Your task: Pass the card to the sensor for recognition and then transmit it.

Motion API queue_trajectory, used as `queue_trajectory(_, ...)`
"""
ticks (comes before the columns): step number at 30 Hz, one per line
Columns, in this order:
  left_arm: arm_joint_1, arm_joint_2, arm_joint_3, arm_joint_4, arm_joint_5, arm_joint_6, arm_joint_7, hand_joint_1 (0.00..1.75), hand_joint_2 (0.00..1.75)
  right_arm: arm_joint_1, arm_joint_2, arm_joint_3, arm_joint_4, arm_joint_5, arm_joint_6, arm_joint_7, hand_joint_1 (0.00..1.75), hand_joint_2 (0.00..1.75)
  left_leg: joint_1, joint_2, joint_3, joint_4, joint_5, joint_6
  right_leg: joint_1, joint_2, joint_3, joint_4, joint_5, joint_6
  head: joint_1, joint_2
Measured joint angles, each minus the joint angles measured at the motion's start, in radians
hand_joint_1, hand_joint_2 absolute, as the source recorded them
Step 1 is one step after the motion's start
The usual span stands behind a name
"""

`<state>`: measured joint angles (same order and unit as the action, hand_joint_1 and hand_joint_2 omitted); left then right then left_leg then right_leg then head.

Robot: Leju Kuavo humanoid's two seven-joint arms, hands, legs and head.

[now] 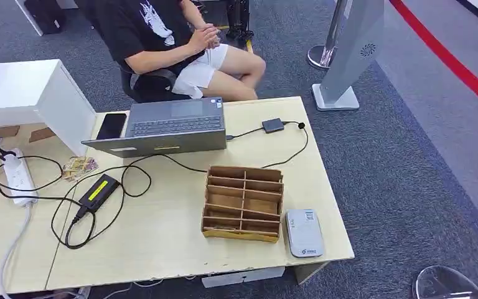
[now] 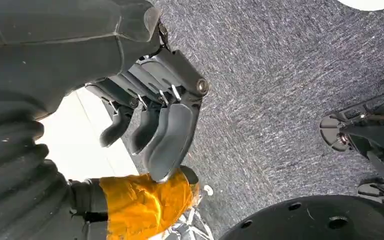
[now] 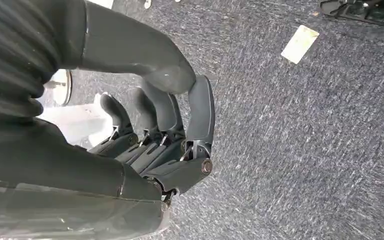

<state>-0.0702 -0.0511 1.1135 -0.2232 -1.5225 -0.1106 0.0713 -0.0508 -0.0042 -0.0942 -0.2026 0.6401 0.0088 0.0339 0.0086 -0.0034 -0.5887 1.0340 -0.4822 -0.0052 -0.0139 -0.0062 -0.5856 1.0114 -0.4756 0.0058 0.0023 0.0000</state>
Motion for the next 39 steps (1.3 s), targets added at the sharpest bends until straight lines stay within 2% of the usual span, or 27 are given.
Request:
queue_trajectory(1, 0.0, 0.0, 0.0, 0.0, 0.0, 0.0, 0.001, 0.89, 1.75, 0.0, 0.0, 0.0, 0.0, 0.0, 0.0, 0.002, 1.38, 1.75, 0.0, 0.0, 0.0, 0.0, 0.0, 0.0, 0.0, 0.0, 0.0, 0.0, 0.0, 0.0, 0.0, 0.0)
queue_trajectory(2, 0.0, 0.0, 0.0, 0.0, 0.001, 0.001, 0.004, 0.1, 1.75, 0.0, 0.0, 0.0, 0.0, 0.002, 0.0, 0.005, 1.05, 1.75, 0.0, 0.0, 0.0, 0.0, 0.0, 0.0, 0.0, 0.0, 0.0, 0.0, 0.0, 0.0, 0.0, 0.0)
queue_trajectory(3, 0.0, 0.0, 0.0, 0.0, 0.002, 0.001, 0.007, 0.0, 1.75, 0.0, 0.0, 0.0, 0.0, 0.01, 0.0, 0.006, 0.0, 1.75, 0.0, 0.0, 0.0, 0.0, 0.0, 0.0, 0.0, 0.0, 0.0, 0.0, 0.0, 0.0, 0.0, 0.0)
queue_trajectory(10, 0.0, -0.001, 0.0, 0.0, 0.004, 0.008, 0.019, 0.0, 1.75, 0.001, 0.002, 0.0, 0.0, 0.05, -0.003, -0.002, 0.0, 1.75, 0.0, 0.0, 0.0, 0.0, 0.0, 0.0, 0.0, 0.0, 0.0, 0.0, 0.0, 0.0, 0.0, 0.0)
queue_trajectory(16, 0.0, -0.001, 0.0, 0.0, 0.003, 0.013, 0.019, 0.0, 1.75, 0.001, 0.005, -0.01, 0.0, 0.056, -0.007, 0.028, 0.0, 1.75, 0.0, 0.0, 0.0, 0.0, 0.0, 0.0, 0.0, 0.0, 0.0, 0.0, 0.0, 0.0, 0.0, 0.0)
queue_trajectory(24, 0.0, -0.001, 0.0, 0.0, 0.003, 0.013, 0.018, 0.0, 1.75, 0.001, 0.005, -0.027, 0.0, 0.074, -0.006, 0.024, 0.0, 1.75, 0.0, 0.0, 0.0, 0.0, 0.0, 0.0, 0.0, 0.0, 0.0, 0.0, 0.0, 0.0, 0.0, 0.0)
queue_trajectory(35, 0.0, 0.0, 0.0, 0.0, 0.003, 0.004, 0.018, 0.0, 1.75, 0.001, 0.008, -0.043, 0.0, 0.088, 0.0, 0.023, 0.02, 1.75, 0.0, 0.0, 0.0, 0.0, 0.0, 0.0, 0.0, 0.0, 0.0, 0.0, 0.0, 0.0, 0.0, 0.0)
queue_trajectory(36, 0.0, 0.0, 0.0, 0.0, 0.003, 0.004, 0.018, 0.0, 1.75, 0.001, 0.008, -0.043, 0.0, 0.088, 0.0, 0.022, 0.44, 1.75, 0.0, 0.0, 0.0, 0.0, 0.0, 0.0, 0.0, 0.0, 0.0, 0.0, 0.0, 0.0, 0.0, 0.0)
queue_trajectory(37, 0.0, 0.0, 0.0, 0.0, 0.003, 0.004, 0.018, 0.14, 1.75, 0.001, 0.008, -0.044, 0.0, 0.088, 0.0, 0.023, 1.19, 1.75, 0.0, 0.0, 0.0, 0.0, 0.0, 0.0, 0.0, 0.0, 0.0, 0.0, 0.0, 0.0, 0.0, 0.0)
queue_trajectory(38, 0.0, 0.0, 0.0, 0.0, 0.003, 0.004, 0.018, 0.35, 1.75, 0.001, 0.008, -0.045, 0.0, 0.088, 0.001, 0.023, 1.38, 1.75, 0.0, 0.0, 0.0, 0.0, 0.0, 0.0, 0.0, 0.0, 0.0, 0.0, 0.0, 0.0, 0.0, 0.0)
queue_trajectory(39, 0.0, 0.0, 0.0, 0.0, 0.003, 0.004, 0.018, 0.58, 1.75, 0.001, 0.008, -0.047, 0.0, 0.088, 0.002, 0.022, 1.41, 1.75, 0.0, 0.0, 0.0, 0.0, 0.0, 0.0, 0.0, 0.0, 0.0, 0.0, 0.0, 0.0, 0.0, 0.0)
